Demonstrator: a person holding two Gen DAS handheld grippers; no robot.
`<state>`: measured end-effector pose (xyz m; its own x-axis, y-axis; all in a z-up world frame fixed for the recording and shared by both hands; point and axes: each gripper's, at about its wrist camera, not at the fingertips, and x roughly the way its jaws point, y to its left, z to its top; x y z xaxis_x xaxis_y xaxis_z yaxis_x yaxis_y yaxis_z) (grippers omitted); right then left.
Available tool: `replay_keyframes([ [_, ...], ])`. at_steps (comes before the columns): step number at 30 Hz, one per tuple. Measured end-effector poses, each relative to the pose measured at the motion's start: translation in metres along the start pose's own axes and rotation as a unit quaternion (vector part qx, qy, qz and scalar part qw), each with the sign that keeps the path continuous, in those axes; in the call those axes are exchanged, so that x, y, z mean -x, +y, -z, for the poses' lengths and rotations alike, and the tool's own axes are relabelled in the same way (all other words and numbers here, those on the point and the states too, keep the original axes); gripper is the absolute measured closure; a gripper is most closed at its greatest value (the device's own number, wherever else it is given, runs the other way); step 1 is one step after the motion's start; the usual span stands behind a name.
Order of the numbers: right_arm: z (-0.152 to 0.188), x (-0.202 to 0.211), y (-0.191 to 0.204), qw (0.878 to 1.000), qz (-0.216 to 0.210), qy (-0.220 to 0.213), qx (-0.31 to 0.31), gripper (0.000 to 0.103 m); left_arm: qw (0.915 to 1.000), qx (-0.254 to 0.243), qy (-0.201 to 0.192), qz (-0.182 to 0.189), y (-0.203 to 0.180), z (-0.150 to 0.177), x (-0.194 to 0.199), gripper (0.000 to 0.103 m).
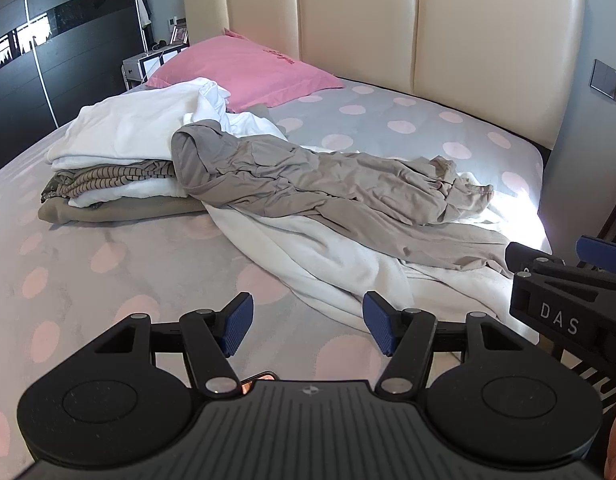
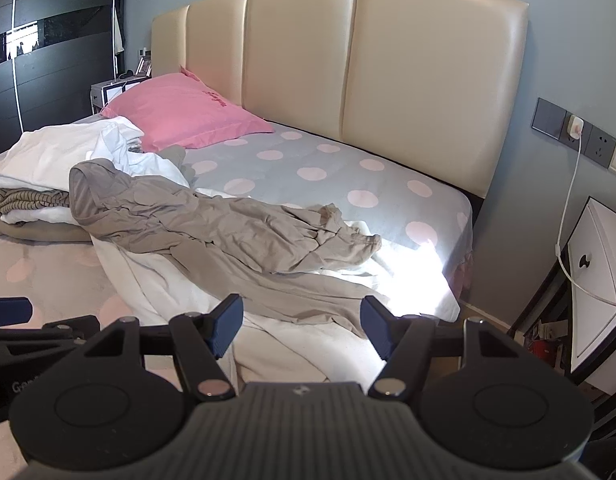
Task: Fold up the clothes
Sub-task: 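Move both grippers toward the crumpled brown shirt on the bed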
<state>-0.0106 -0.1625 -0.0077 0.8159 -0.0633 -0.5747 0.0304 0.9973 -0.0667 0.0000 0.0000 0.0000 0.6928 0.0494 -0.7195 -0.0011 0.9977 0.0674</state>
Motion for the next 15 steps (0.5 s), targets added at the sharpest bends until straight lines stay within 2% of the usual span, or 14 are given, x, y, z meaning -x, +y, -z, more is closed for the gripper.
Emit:
replay_keyframes([
  [9, -0.01, 0.004, 0.008, 1.0, 0.004, 0.006, 0.002, 0.035, 0.9999, 0.004, -0.01, -0.002, 0.003, -0.002, 0.001, 0.044],
  [15, -0.007, 0.006, 0.007, 1.0, -0.009, -0.003, 0.003, 0.035, 0.9999, 0.005, -0.009, -0.003, 0.005, -0.001, 0.003, 0.044],
])
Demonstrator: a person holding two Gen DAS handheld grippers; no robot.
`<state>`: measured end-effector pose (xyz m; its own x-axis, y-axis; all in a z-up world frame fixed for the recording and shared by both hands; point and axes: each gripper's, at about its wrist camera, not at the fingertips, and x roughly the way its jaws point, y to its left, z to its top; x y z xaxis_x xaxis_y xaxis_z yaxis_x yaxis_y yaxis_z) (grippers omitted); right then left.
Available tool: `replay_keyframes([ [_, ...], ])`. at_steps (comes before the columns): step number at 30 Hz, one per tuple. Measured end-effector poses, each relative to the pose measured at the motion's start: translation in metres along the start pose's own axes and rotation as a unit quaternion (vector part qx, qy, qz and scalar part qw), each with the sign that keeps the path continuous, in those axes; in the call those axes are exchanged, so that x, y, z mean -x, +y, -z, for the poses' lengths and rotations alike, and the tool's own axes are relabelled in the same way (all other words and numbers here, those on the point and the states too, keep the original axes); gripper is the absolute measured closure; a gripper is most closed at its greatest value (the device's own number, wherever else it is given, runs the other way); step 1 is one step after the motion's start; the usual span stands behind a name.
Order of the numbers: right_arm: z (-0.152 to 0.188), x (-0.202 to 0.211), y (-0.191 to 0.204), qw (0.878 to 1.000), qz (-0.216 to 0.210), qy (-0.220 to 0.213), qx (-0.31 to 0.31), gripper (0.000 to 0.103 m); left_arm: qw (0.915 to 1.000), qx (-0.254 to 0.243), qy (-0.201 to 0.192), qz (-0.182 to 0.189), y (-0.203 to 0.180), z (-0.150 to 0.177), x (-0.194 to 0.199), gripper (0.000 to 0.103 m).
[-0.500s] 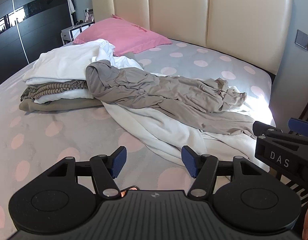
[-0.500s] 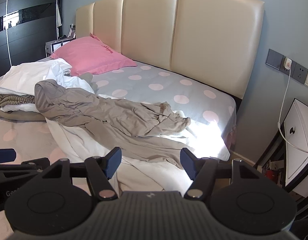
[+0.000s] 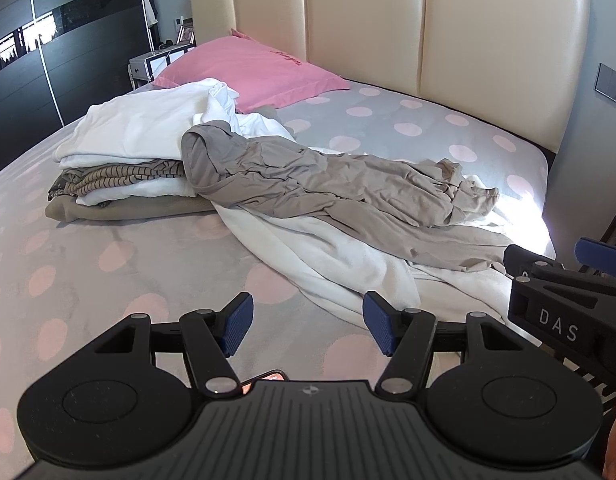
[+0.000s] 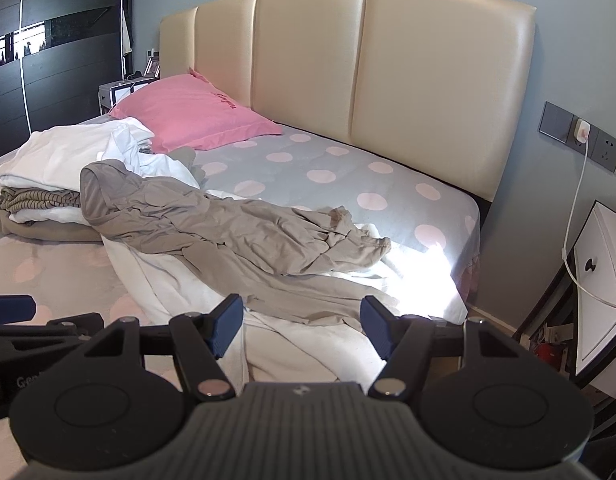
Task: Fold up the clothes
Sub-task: 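Move both grippers toward the crumpled brown shirt on the bed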
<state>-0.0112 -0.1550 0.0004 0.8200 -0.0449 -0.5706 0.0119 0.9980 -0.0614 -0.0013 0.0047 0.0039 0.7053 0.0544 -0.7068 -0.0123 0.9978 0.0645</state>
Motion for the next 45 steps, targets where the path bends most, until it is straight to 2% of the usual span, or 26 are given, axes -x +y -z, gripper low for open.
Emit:
replay_keyframes([
  [45, 0.0045, 0.0002, -0.0047, 1.0, -0.012, 0.0, -0.007, 0.035, 0.9999, 0.001, 0.014, -0.003, -0.0046, 0.0036, -0.0049, 0.044],
])
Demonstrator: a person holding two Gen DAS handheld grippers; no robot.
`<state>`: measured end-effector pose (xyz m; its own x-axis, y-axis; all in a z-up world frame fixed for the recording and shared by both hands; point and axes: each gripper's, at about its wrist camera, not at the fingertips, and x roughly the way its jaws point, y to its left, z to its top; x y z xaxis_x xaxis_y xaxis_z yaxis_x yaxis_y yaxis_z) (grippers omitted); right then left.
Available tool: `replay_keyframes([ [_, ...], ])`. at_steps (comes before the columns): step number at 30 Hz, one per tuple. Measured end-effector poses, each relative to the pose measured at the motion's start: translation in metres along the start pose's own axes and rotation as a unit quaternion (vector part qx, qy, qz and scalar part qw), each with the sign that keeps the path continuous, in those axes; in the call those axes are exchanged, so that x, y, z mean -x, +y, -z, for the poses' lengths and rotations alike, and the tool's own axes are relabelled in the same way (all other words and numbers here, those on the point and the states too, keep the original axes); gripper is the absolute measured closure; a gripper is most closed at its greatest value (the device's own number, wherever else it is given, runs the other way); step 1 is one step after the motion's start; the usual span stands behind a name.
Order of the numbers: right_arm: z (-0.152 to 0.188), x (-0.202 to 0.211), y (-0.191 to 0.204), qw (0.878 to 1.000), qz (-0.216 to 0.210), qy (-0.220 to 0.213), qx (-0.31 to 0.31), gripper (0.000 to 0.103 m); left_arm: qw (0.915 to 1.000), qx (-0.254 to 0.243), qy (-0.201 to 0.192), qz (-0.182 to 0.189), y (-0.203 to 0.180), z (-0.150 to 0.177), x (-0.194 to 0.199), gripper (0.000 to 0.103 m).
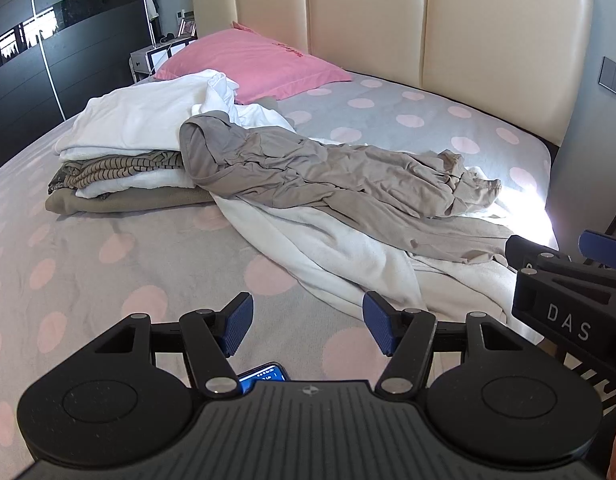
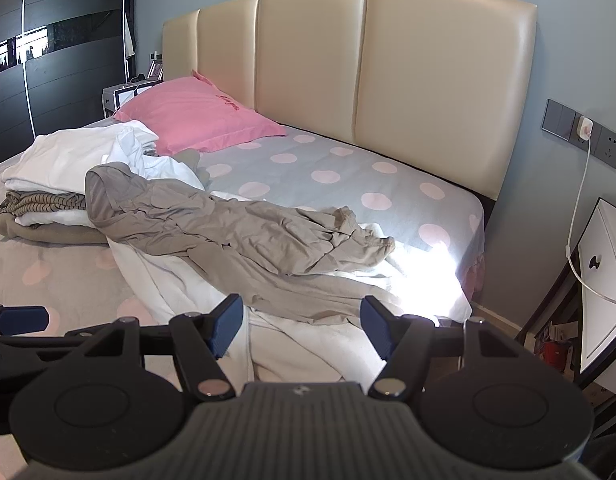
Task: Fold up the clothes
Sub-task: 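Move both grippers toward the crumpled brown shirt on the bed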
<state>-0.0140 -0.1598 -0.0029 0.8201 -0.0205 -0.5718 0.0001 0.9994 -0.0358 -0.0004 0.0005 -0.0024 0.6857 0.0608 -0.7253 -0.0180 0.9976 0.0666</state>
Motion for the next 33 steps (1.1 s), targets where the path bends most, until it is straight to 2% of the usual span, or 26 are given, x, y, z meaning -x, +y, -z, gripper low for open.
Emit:
replay_keyframes([
  [27, -0.002, -0.024, 0.001, 1.0, 0.001, 0.027, 0.014, 0.035, 0.9999, -0.006, 0.016, 0.002, 0.0, -0.002, -0.022, 0.044],
  [33, -0.015, -0.053, 0.004, 0.997, -0.038, 0.053, 0.038, 0.038, 0.9997, 0.003, 0.023, 0.008, 0.02, -0.014, -0.045, 0.051],
])
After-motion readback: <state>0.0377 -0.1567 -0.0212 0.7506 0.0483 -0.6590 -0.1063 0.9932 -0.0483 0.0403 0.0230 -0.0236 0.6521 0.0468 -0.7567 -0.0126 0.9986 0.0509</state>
